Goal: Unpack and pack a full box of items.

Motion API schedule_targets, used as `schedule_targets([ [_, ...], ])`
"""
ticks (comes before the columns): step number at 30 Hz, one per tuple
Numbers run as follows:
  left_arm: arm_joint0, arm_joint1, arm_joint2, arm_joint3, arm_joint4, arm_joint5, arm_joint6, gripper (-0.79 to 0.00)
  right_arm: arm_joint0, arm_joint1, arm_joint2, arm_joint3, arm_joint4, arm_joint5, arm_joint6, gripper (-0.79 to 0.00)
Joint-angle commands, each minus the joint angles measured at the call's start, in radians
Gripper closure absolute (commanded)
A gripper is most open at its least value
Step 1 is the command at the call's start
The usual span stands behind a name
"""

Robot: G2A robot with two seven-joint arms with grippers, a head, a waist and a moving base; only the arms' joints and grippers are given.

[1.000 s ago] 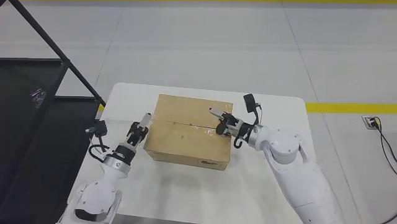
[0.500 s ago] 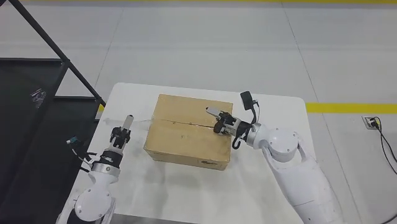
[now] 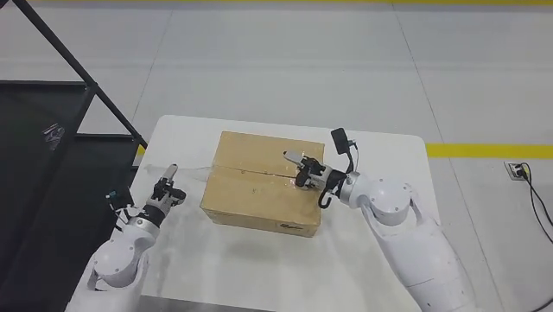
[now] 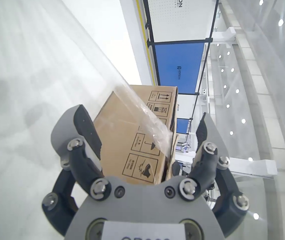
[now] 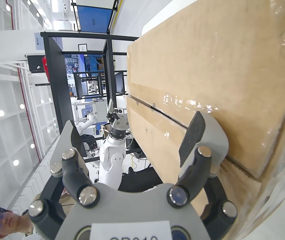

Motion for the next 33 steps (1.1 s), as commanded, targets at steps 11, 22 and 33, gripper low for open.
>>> schedule_targets([
  [11, -0.233, -0.021, 0.066, 0.324, -0.117, -0.069, -0.1, -0.785, -0.017, 0.005, 0.002, 0.007, 0.013, -0.004, -0.006, -0.785],
  [22, -0.344, -0.036, 0.089, 0.485, -0.214, -0.165, -0.195, -0.785, -0.021, 0.01, 0.011, 0.016, 0.026, -0.015, -0.005, -0.785],
  [33, -0.291, -0.029, 0.056, 0.37, -0.15, -0.343, -0.103, -0.785, -0.016, 0.013, 0.007, 0.028, 0.037, -0.03, -0.003, -0.785],
])
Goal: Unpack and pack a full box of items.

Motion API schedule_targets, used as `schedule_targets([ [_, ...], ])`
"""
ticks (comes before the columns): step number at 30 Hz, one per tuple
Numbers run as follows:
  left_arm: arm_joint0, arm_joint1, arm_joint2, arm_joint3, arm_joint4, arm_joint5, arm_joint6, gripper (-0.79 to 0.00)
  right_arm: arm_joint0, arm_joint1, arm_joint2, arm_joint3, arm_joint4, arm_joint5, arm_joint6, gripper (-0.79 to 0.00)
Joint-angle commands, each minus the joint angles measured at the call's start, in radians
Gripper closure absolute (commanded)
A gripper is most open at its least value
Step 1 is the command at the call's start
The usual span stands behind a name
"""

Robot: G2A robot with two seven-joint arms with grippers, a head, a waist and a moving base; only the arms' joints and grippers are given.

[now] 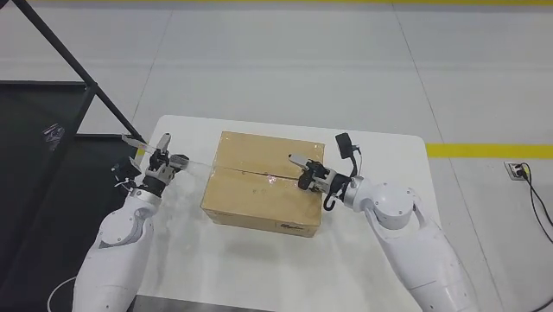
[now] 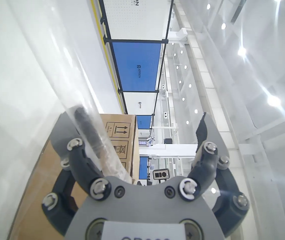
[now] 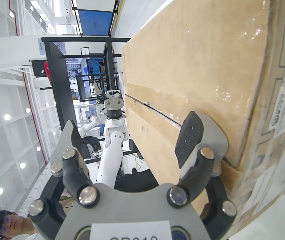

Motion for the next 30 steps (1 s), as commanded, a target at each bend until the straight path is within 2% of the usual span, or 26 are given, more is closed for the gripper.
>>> schedule_targets([
  [1, 0.02, 0.004, -0.005, -0.043, 0.047, -0.002, 0.028, -0.785, 0.002, 0.0, -0.001, 0.004, 0.003, -0.003, -0.001, -0.785],
  [9, 0.115, 0.017, -0.033, -0.241, 0.189, 0.041, 0.127, -0.785, 0.015, -0.001, -0.01, 0.016, 0.011, -0.009, -0.002, -0.785],
  [16, 0.187, 0.024, -0.06, -0.394, 0.251, 0.071, 0.168, -0.785, 0.027, -0.002, -0.019, 0.023, 0.017, -0.012, -0.003, -0.785],
  [22, 0.215, 0.025, -0.053, -0.501, 0.315, 0.107, 0.181, -0.785, 0.033, -0.002, -0.025, 0.024, 0.021, -0.015, -0.003, -0.785],
  [30, 0.221, 0.025, -0.022, -0.59, 0.433, 0.19, 0.213, -0.785, 0.029, 0.001, -0.025, 0.017, 0.021, -0.02, 0.002, -0.785],
])
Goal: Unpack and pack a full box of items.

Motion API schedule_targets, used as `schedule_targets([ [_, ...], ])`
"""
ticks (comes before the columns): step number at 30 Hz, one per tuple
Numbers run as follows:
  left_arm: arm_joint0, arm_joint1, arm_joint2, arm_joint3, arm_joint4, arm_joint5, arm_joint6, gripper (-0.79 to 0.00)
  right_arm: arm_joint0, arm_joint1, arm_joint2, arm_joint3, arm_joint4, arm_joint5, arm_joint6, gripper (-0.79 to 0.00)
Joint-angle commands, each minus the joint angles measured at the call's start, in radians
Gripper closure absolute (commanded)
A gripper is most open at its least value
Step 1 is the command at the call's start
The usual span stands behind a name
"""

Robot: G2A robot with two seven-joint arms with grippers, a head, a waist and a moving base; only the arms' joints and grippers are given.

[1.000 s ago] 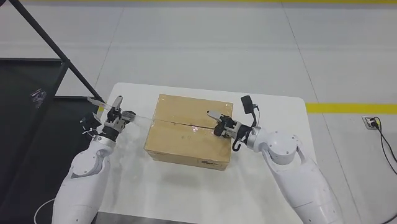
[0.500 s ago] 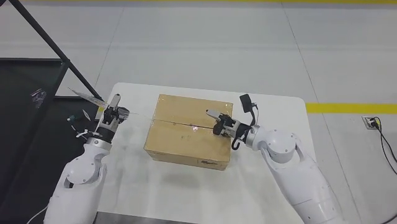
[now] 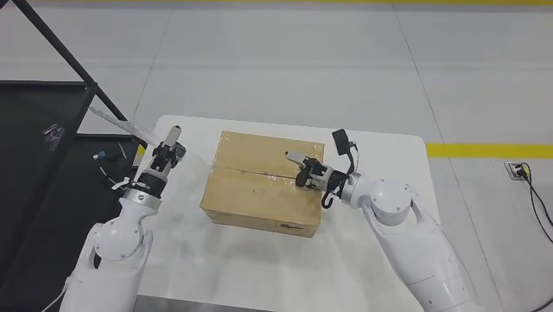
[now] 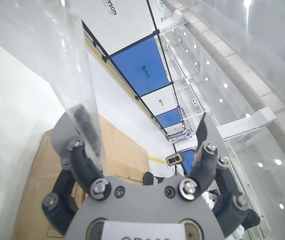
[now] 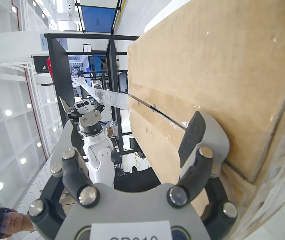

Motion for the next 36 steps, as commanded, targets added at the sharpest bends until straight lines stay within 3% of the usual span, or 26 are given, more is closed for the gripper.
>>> schedule_targets([
  [1, -0.003, -0.001, 0.015, -0.016, 0.035, 0.022, 0.007, -0.785, -0.002, 0.001, 0.0, 0.0, 0.0, 0.0, 0.002, -0.785],
  [15, -0.046, -0.014, 0.139, -0.066, 0.216, 0.131, 0.02, -0.785, -0.013, 0.006, 0.0, 0.0, -0.001, 0.011, 0.015, -0.785],
  [25, -0.09, -0.032, 0.254, -0.05, 0.335, 0.194, 0.025, -0.785, -0.037, 0.014, 0.012, -0.024, -0.002, 0.006, 0.018, -0.785],
  [36, -0.112, -0.049, 0.322, -0.003, 0.373, 0.206, 0.026, -0.785, -0.061, 0.021, 0.018, -0.05, -0.003, 0.008, 0.016, -0.785],
])
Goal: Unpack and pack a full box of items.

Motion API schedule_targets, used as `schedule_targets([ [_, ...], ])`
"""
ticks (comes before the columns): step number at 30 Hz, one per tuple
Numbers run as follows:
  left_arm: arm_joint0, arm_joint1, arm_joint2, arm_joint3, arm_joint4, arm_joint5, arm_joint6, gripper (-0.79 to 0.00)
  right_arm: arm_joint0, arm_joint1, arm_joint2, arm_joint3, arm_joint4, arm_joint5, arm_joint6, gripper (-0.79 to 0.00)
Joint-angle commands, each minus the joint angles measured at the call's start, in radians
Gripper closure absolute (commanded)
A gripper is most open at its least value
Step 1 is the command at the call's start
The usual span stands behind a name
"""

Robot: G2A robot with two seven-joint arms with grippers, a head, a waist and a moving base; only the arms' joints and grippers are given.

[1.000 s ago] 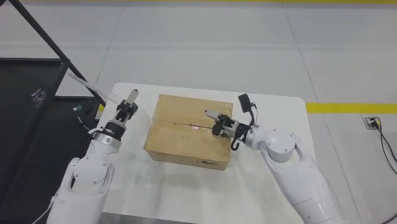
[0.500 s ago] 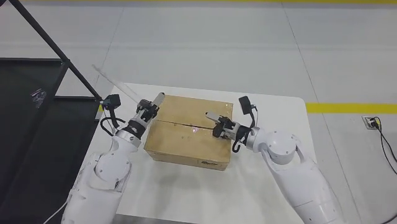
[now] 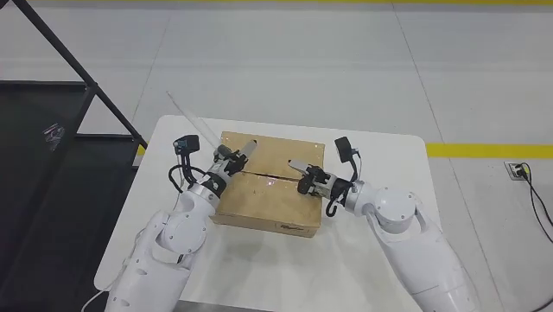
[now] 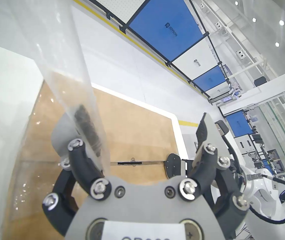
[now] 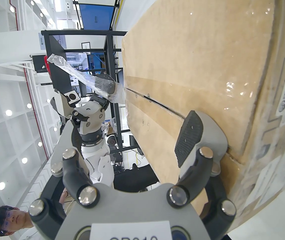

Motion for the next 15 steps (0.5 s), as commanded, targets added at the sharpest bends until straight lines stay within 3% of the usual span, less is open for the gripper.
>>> schedule_targets([
  [1, -0.003, -0.003, 0.008, 0.011, -0.001, -0.004, -0.002, -0.785, -0.004, 0.001, 0.001, -0.005, 0.0, 0.001, 0.0, -0.785],
  [15, -0.007, -0.017, 0.029, 0.073, -0.026, -0.062, -0.018, -0.785, -0.031, 0.009, 0.005, -0.044, -0.003, 0.006, -0.006, -0.785],
])
